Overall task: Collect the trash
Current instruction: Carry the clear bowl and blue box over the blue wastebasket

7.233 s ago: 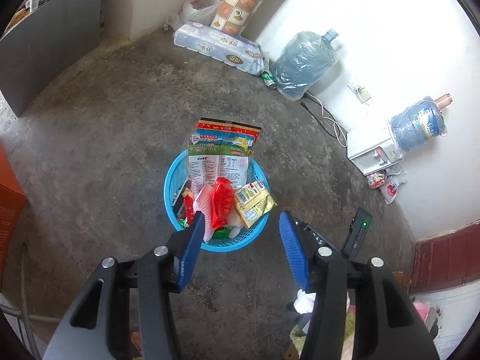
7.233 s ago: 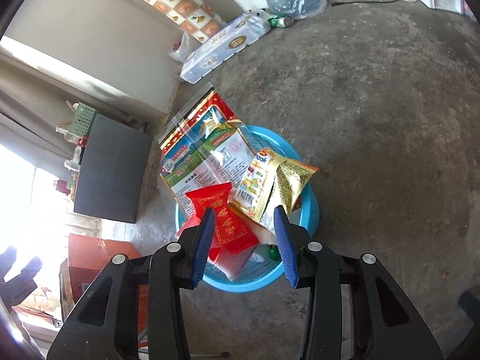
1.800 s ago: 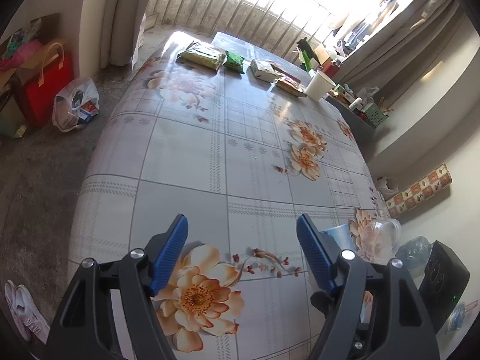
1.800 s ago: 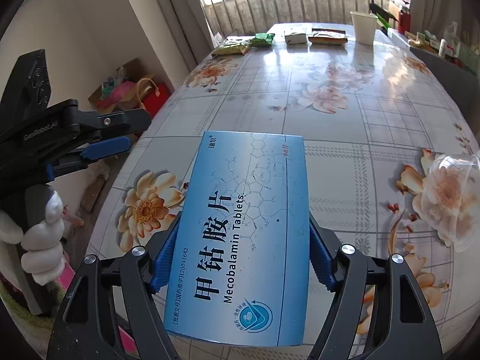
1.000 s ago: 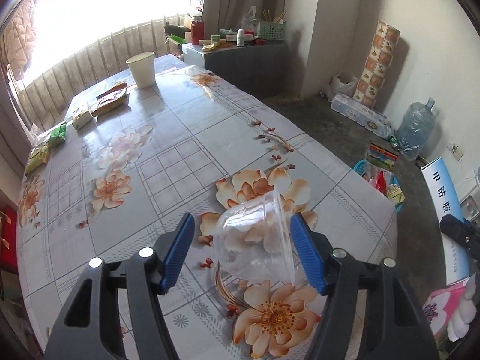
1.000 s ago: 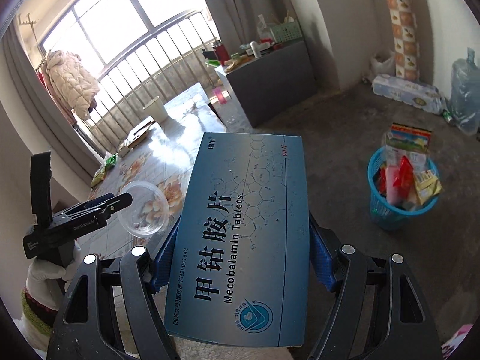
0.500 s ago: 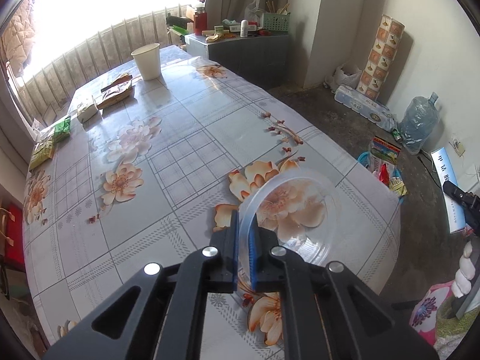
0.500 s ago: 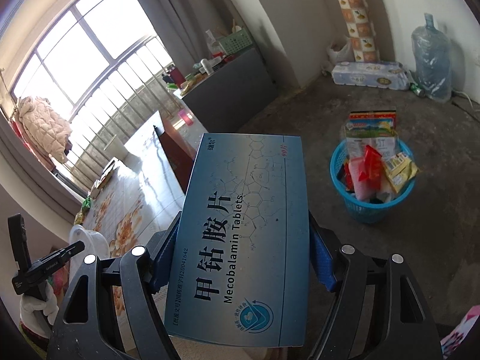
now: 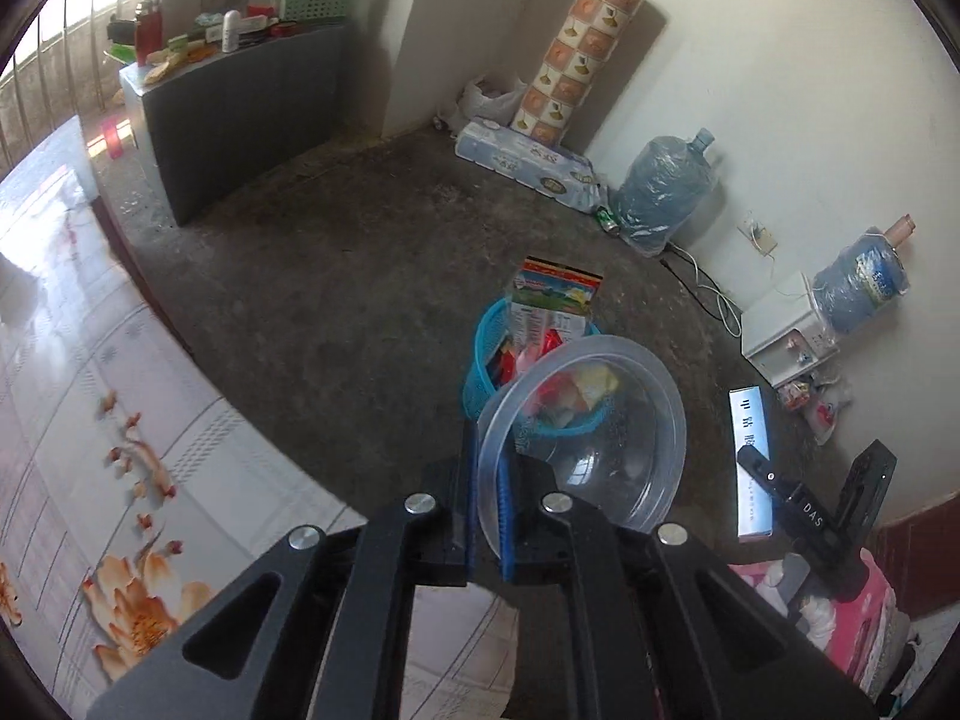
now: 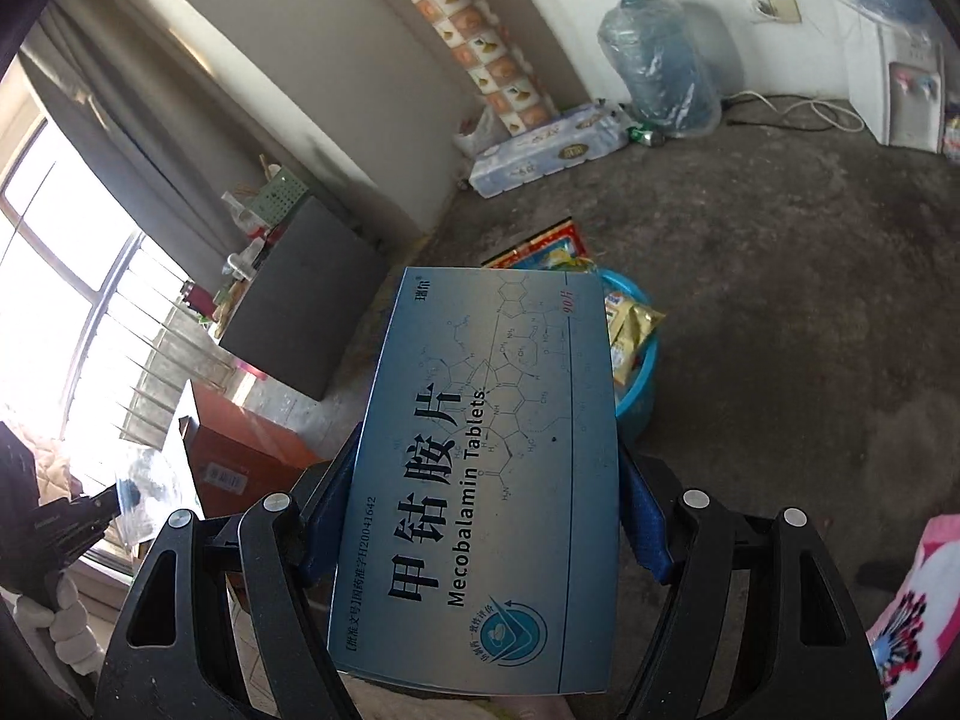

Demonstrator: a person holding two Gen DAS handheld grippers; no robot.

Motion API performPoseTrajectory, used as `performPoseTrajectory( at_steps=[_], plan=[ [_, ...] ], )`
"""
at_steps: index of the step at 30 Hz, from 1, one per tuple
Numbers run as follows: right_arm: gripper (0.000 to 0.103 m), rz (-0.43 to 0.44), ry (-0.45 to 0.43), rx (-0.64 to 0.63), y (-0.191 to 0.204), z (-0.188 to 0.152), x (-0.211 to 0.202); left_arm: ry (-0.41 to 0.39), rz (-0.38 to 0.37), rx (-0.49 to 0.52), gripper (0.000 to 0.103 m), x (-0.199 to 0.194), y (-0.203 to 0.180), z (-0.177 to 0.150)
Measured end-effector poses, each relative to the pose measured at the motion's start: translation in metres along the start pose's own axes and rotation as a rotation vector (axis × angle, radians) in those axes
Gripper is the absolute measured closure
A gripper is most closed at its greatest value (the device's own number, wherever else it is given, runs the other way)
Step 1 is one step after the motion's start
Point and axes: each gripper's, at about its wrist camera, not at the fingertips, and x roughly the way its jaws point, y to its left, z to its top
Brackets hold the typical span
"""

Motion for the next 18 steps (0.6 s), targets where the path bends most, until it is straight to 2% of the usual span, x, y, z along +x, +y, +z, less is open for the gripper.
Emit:
performPoseTrajectory(
  at_steps=[4,9,13,16,17,18],
  plan=[
    [0.033,0.007,0.036,0.078,-0.022,0.006,0.023,0.130,-0.013,0.047,0.098,0.082,-0.038,0.040],
    [0.033,-0.013,0.078,0.131,-0.039,0.022,0.072,0.234,-0.015,0.064,0.098,0.181,-0.070,0.079],
    [0.033,-0.031,0.102,0.171,-0.047,0.031,0.106,0.284,-0.018,0.033,0.098,0.251,-0.085,0.106],
    [0.033,-0.037,0.095,0.193,-0.050,0.040,0.126,0.304,-0.060,-0.011,0.096,0.295,-0.088,0.121],
    [0.033,-0.039,0.091,0.196,-0.050,0.043,0.133,0.322,-0.084,-0.024,0.086,0.310,-0.088,0.125],
    [0.033,-0.042,0.092,0.200,-0.051,0.045,0.140,0.338,-0.073,-0.041,0.070,0.321,-0.087,0.126]
  ],
)
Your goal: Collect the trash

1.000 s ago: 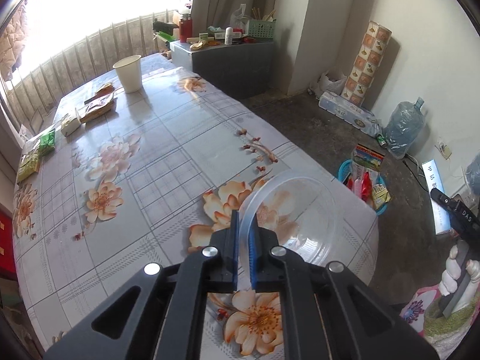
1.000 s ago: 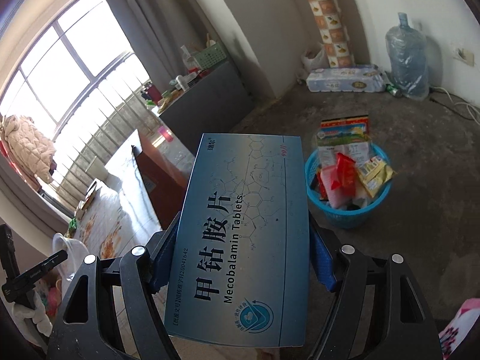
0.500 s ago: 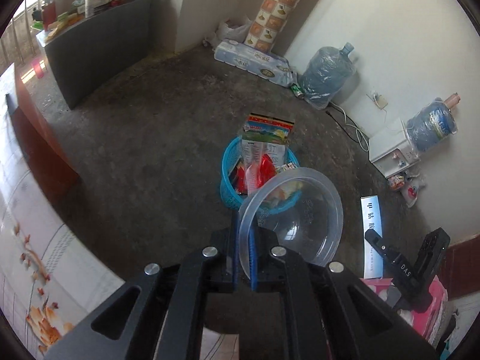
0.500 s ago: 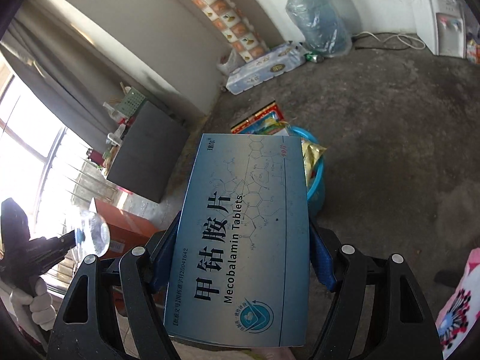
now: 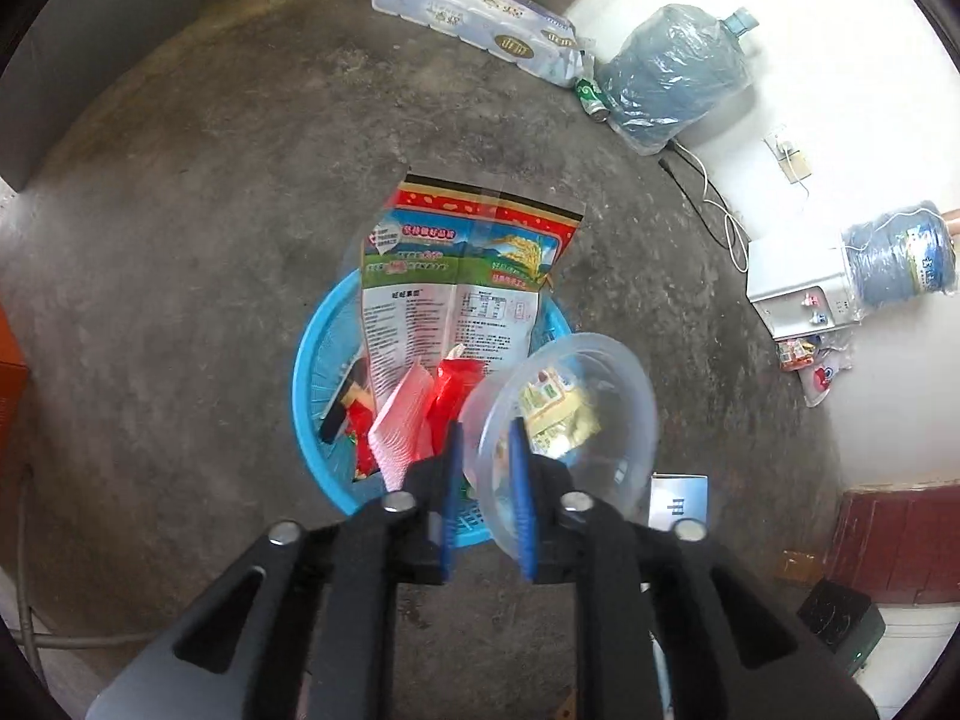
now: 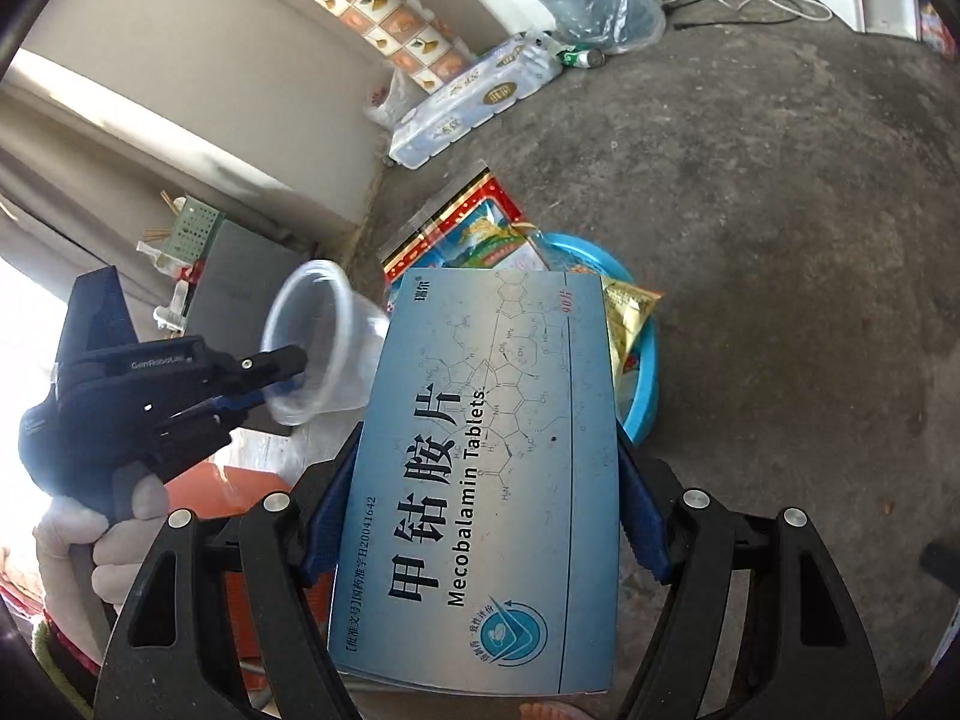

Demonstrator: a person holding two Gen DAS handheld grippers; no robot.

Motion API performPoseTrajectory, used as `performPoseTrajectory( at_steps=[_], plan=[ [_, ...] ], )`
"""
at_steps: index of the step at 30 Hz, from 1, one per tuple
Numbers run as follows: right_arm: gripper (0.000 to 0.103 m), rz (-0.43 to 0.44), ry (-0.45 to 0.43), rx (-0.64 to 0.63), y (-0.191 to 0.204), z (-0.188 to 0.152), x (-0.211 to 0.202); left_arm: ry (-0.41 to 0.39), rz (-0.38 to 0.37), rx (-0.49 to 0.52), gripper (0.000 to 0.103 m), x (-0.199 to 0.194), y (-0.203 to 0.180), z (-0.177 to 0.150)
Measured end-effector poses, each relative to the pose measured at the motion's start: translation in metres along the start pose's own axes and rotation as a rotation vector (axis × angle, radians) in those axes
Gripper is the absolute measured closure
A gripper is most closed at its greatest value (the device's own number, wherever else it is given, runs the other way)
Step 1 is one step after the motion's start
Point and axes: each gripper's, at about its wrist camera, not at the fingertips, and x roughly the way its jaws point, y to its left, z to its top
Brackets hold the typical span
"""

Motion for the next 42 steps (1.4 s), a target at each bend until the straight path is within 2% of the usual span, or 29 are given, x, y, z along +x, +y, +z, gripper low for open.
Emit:
performPoseTrajectory(
  at_steps=[2,7,13,17,21,24,28,35,37,42],
  plan=[
    [0.033,-0.009,0.012,0.005,-0.001,0.004,0.015,-0.008,0.034,-0.046,0.059,0.012,0.008,0.006],
    [0.033,-0.025,0.046,0.003,-0.003,0.005,0.043,-0.005,0.012,-0.049,0.058,0.006,0.018,-0.003],
    [0.033,-0.070,0.011,-0.086,0.016,0.009,0.057,-0.051,-0.018,-0.014,0.058,-0.043,0.025,-0.016],
    [0.033,-0.083,-0.035,-0.233,0.043,0.006,0.053,-0.091,-0.029,0.036,0.055,-0.095,0.032,-0.035],
    [0.031,-0.118,-0.089,-0.475,0.078,0.005,0.057,-0.148,-0.010,0.076,0.051,-0.153,0.044,-0.063],
    [0.025,-0.190,-0.061,-0.630,0.095,0.006,0.078,-0.187,-0.002,0.074,0.046,-0.192,0.060,-0.091],
    [0.023,-0.283,-0.039,-0.703,0.094,0.010,0.097,-0.221,0.002,0.034,0.044,-0.233,0.087,-0.141],
    [0.023,-0.259,-0.093,-0.654,0.093,0.013,0.057,-0.349,0.056,-0.024,0.042,-0.296,0.122,-0.228],
    [0.023,-0.222,-0.134,-0.651,0.099,0.010,0.031,-0.405,0.091,-0.020,0.042,-0.311,0.122,-0.252],
    [0.023,-0.115,-0.240,-0.681,0.124,-0.015,-0.056,-0.519,0.093,-0.021,0.034,-0.344,0.115,-0.313]
  ],
)
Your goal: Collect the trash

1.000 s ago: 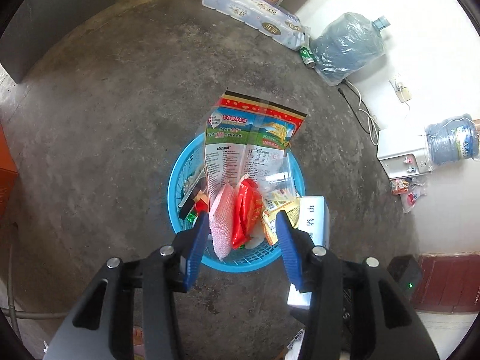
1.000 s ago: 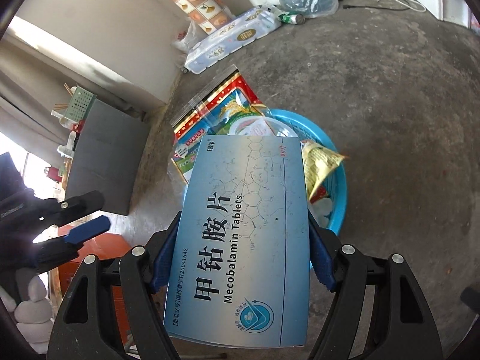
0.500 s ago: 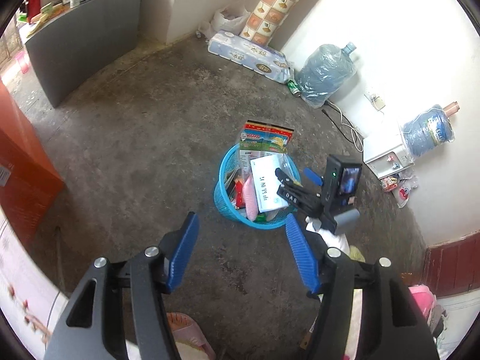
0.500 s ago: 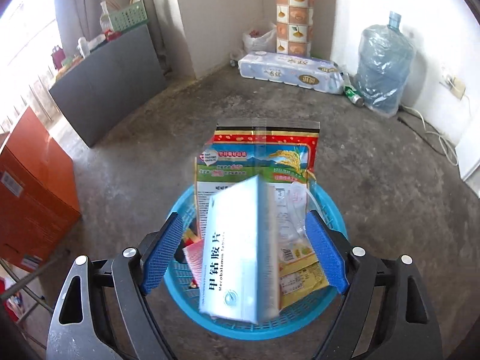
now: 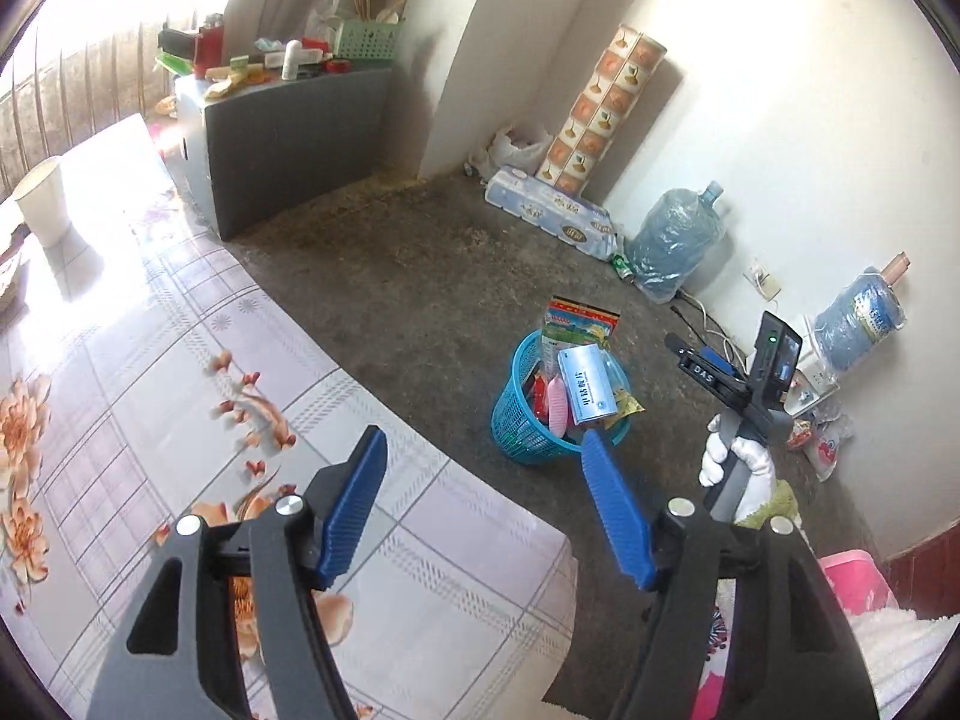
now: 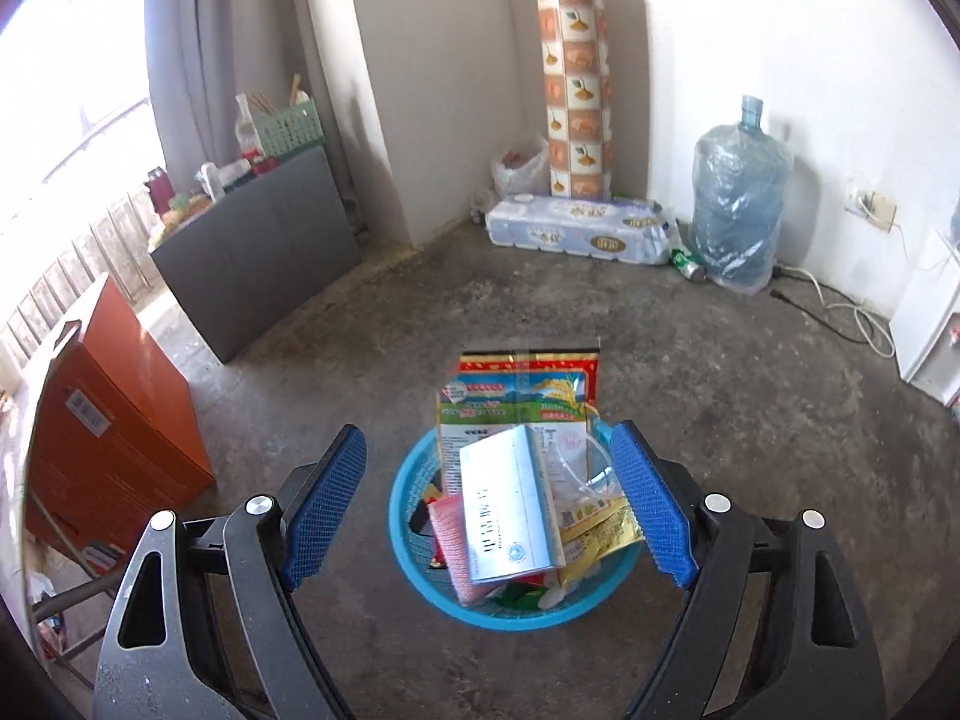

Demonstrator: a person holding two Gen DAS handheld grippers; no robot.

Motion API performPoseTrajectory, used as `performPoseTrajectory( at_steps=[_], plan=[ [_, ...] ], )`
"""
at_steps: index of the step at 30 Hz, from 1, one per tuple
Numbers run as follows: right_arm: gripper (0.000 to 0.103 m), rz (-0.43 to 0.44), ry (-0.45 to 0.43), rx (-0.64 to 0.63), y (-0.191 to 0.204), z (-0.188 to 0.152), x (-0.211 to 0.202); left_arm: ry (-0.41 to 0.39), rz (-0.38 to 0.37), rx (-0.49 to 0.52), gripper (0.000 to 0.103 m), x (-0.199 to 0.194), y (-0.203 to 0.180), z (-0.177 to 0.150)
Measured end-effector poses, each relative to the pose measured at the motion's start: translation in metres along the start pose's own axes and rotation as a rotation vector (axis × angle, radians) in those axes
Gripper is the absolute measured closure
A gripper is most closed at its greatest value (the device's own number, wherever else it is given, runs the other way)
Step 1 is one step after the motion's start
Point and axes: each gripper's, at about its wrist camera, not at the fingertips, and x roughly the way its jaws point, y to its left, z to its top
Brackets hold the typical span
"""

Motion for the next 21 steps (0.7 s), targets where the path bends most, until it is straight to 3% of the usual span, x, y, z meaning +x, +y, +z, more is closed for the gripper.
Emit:
performPoseTrajectory(
  at_steps=[5,7,11,14,18,21],
  plan=[
    [0.007,0.072,-0.171,-0.083,0.042,-0.005,-0.114,-0.132,0.038,-0.029,0.016,-0.053,-0.009,-0.040],
    [0.007,0.124,-0.200,-0.113,0.060,-0.011,-0.150,-0.189,0.082,-0.057,0.007,-0.068,-0.012,-0.057],
    [0.007,0.225,-0.147,-0.174,0.096,-0.027,-0.192,-0.269,0.219,-0.106,0.005,-0.085,-0.020,-0.088],
    [0.007,0.256,-0.115,-0.221,0.121,-0.045,-0.213,-0.251,0.245,-0.151,0.005,-0.091,-0.020,-0.111],
    [0.007,0.225,-0.075,-0.341,0.150,-0.072,-0.226,-0.236,0.276,-0.243,0.005,-0.088,-0.020,-0.137],
    [0.007,0.184,-0.014,-0.399,0.163,-0.089,-0.227,-0.247,0.374,-0.300,0.005,-0.089,-0.021,-0.153]
  ],
)
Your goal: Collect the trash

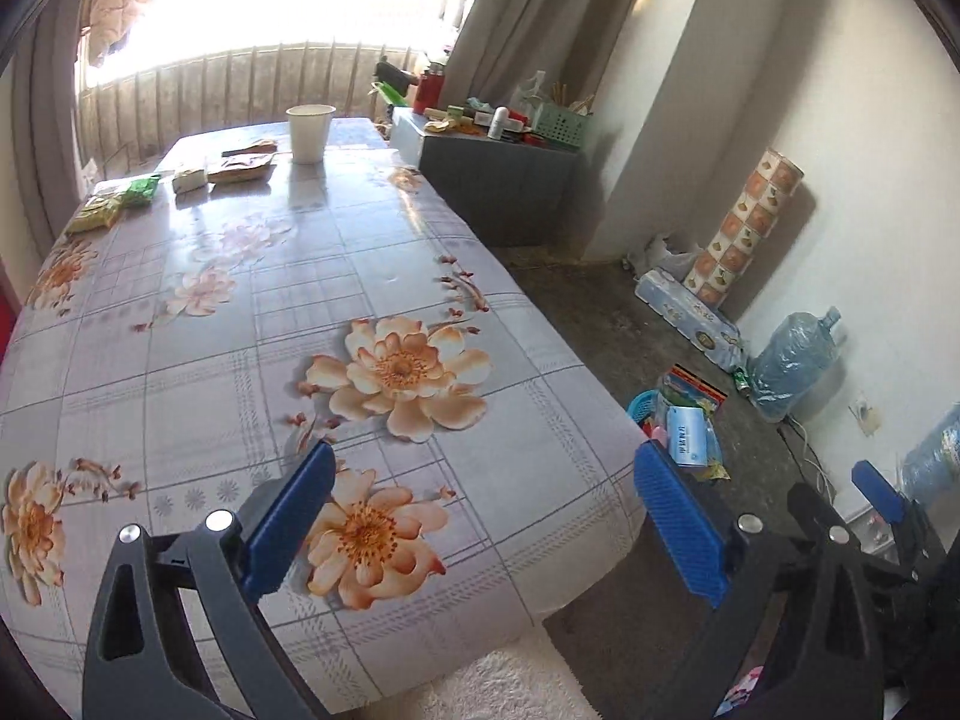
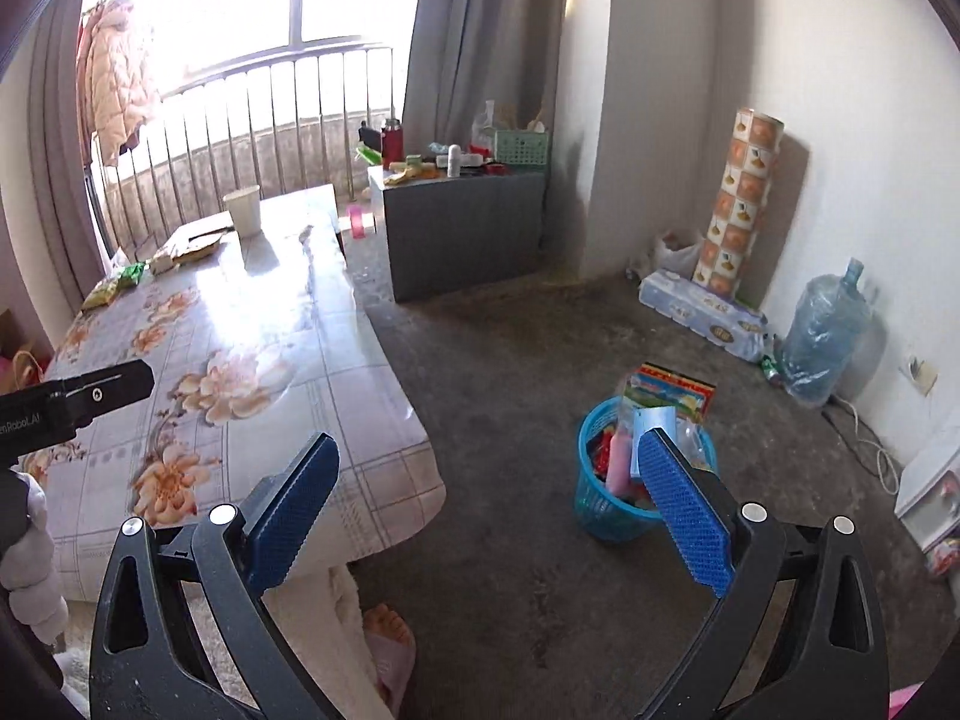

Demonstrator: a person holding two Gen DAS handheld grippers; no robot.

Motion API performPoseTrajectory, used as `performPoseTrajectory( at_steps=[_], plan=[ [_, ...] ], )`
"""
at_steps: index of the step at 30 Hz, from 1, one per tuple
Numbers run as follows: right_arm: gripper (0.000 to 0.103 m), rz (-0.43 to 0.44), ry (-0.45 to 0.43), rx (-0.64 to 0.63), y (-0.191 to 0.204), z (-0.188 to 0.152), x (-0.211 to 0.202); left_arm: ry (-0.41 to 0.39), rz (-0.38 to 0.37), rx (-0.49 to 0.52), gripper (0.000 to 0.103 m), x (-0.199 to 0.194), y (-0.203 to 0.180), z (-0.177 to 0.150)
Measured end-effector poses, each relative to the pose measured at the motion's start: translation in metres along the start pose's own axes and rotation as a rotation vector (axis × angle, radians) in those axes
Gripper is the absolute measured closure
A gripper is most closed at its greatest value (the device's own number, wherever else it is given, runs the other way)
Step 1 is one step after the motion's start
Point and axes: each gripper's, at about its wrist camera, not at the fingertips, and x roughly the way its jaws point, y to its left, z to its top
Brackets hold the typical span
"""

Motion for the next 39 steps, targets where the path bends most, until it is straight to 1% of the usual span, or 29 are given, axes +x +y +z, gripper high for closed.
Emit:
performPoseTrajectory(
  at_steps=[3,5,8,11,13,18,23,29,39],
  plan=[
    [0.007,0.001,0.085,-0.030,0.013,-0.014,0.001,-0.004,0.063,0.023,0.005,-0.006,-0.002,-0.012],
    [0.007,-0.001,0.112,-0.054,0.021,-0.024,-0.001,-0.008,0.098,0.021,0.005,-0.009,-0.002,-0.019],
    [0.007,-0.029,0.149,-0.062,0.025,-0.037,-0.003,0.029,0.114,0.016,0.005,-0.006,0.001,-0.029],
    [0.007,-0.043,0.172,-0.050,0.021,-0.047,-0.005,0.056,0.126,0.022,0.005,-0.004,0.000,-0.039],
    [0.007,-0.052,0.179,-0.043,0.019,-0.054,-0.010,0.061,0.132,0.031,0.005,-0.005,-0.002,-0.043],
    [0.007,-0.052,0.191,-0.038,0.012,-0.059,-0.011,0.077,0.151,0.041,0.005,-0.005,-0.004,-0.045],
    [0.007,-0.009,0.210,-0.037,0.013,-0.057,-0.009,0.089,0.174,0.049,0.005,-0.004,-0.002,-0.044],
    [0.007,0.032,0.232,-0.054,0.025,-0.045,-0.005,0.105,0.184,0.030,0.005,-0.005,0.004,-0.035],
    [0.007,0.035,0.224,-0.101,0.041,-0.009,-0.009,0.101,0.189,0.003,0.005,-0.014,0.015,-0.007]
  ],
)
